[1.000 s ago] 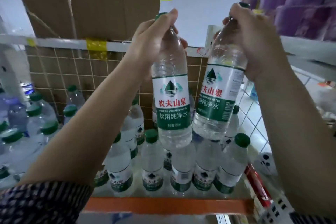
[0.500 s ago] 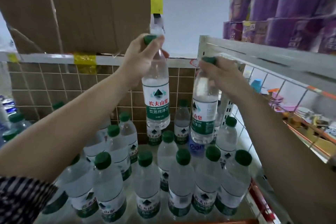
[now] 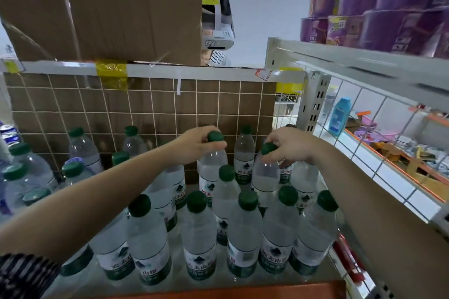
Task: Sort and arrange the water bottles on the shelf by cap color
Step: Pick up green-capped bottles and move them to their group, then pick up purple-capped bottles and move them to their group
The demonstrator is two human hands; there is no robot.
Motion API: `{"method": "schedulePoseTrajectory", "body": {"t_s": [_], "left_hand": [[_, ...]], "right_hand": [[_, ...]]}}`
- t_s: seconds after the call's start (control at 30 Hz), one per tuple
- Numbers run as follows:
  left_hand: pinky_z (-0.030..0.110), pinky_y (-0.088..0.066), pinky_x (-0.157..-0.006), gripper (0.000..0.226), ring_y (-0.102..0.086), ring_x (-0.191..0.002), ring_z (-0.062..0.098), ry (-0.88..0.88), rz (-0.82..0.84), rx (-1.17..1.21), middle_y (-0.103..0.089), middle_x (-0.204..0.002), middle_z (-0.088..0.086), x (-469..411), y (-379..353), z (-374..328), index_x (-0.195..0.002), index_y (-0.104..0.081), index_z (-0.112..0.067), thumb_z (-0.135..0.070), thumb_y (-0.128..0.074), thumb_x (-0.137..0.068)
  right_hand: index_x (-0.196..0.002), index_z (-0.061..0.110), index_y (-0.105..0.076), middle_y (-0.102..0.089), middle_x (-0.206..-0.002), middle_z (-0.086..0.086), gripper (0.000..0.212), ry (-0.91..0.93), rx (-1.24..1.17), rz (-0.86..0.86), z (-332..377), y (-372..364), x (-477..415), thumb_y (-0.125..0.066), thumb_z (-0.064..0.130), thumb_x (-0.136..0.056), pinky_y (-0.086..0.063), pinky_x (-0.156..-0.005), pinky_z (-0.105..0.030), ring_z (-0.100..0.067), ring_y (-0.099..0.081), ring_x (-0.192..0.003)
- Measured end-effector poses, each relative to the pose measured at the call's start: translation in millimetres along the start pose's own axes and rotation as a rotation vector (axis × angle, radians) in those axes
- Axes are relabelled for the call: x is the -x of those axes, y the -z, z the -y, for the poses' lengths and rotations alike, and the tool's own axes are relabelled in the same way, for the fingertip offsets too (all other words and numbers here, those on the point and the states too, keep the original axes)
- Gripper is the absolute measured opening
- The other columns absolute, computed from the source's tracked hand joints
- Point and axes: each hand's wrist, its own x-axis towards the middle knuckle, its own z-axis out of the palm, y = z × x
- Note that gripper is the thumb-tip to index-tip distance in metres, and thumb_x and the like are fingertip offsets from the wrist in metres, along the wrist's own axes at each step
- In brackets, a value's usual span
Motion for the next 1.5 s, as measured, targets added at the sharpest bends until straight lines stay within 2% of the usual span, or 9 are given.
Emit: {"method": "schedulePoseTrajectory", "body": {"t_s": [0.1,0.23,0.43,0.53,0.67,0.97,1.03,1.27,1.5], "left_hand": [[0.026,-0.044,-0.069,0.013,-0.052,-0.063,-0.002,0.005,0.032,0.017,-0.058,-0.08,-0.007,-3,-7,2,-0.095,-0.058,-0.03,-0.043,-0.058,-0.094],[0.044,-0.057,-0.085,0.016,-0.064,-0.09,0.028,0.067,0.1,0.003,-0.065,-0.1,0.009,-5,-12,7,-0.102,-0.059,-0.022,-0.036,-0.059,-0.095],[0.046,-0.056,-0.088,0.014,-0.064,-0.097,0.029,0.127,0.099,-0.002,-0.065,-0.104,0.008,-9,-19,12,-0.104,-0.057,-0.021,-0.032,-0.059,-0.096],[0.039,-0.052,-0.084,0.018,-0.062,-0.093,0.024,0.132,0.058,-0.098,-0.064,-0.101,0.007,-12,-22,12,-0.105,-0.057,-0.019,-0.034,-0.056,-0.097],[0.039,-0.052,-0.076,0.016,-0.06,-0.076,0.019,0.089,0.051,-0.175,-0.064,-0.088,0.007,-14,-29,12,-0.097,-0.052,-0.022,-0.038,-0.053,-0.098],[0.049,-0.052,-0.077,0.036,-0.063,-0.077,0.024,0.087,-0.001,-0.204,-0.065,-0.086,0.009,-10,-25,16,-0.104,-0.052,-0.021,-0.049,-0.03,-0.103],[0.05,-0.053,-0.077,0.035,-0.063,-0.076,0.024,0.079,-0.018,-0.229,-0.065,-0.085,0.009,-9,-24,16,-0.104,-0.052,-0.021,-0.048,-0.03,-0.103],[0.049,-0.052,-0.08,0.032,-0.063,-0.081,0.026,0.067,-0.109,-0.154,-0.066,-0.089,0.01,-7,-14,17,-0.1,-0.055,-0.022,-0.043,-0.031,-0.104],[0.046,-0.053,-0.088,0.035,-0.064,-0.093,0.025,0.086,-0.216,-0.136,-0.067,-0.099,0.008,-2,7,-1,-0.105,-0.059,-0.017,-0.04,-0.033,-0.104]], "right_hand": [[-0.091,0.011,-0.066,-0.07,-0.091,-0.011,0.022,-0.033,-0.001,0.077,-3,-2,-3,-0.079,0.025,-0.08,-0.061,-0.067,-0.031,-0.023,-0.072,-0.08],[-0.094,0.012,-0.066,-0.069,-0.087,-0.006,0.024,-0.029,0.02,0.12,-7,-9,-4,-0.079,0.025,-0.08,-0.053,-0.059,-0.021,-0.016,-0.07,-0.073],[-0.108,0.013,-0.068,-0.07,-0.097,-0.001,0.035,-0.021,0.151,0.226,4,3,-6,-0.069,0.04,-0.087,-0.056,-0.067,-0.021,-0.014,-0.07,-0.084],[-0.1,0.013,-0.071,-0.069,-0.094,-0.001,0.038,-0.048,0.099,0.084,6,12,-13,-0.052,0.046,-0.096,-0.058,-0.074,-0.028,-0.015,-0.067,-0.087],[-0.11,0.011,-0.07,-0.068,-0.108,-0.006,0.028,-0.048,0.125,-0.275,-6,14,-36,-0.058,0.033,-0.097,-0.051,-0.08,-0.033,-0.019,-0.062,-0.093],[-0.14,0.009,-0.047,-0.054,-0.137,-0.012,0.058,-0.172,0.146,-0.144,-40,6,-76,-0.065,0.036,-0.093,-0.048,-0.088,-0.035,-0.027,-0.058,-0.109],[-0.136,0.007,-0.051,-0.058,-0.126,-0.014,0.055,-0.203,0.119,-0.106,-46,2,-81,-0.066,0.037,-0.092,-0.053,-0.075,-0.033,-0.028,-0.061,-0.1],[-0.076,0.014,-0.053,-0.054,-0.079,-0.006,0.028,-0.202,0.185,-0.053,-52,-5,-90,-0.07,0.031,-0.089,-0.039,-0.051,-0.024,-0.015,-0.05,-0.062],[-0.072,0.012,-0.056,-0.054,-0.069,-0.006,0.034,-0.142,0.146,-0.187,-33,22,-83,-0.068,0.039,-0.089,-0.039,-0.05,-0.025,-0.017,-0.05,-0.057]]}}
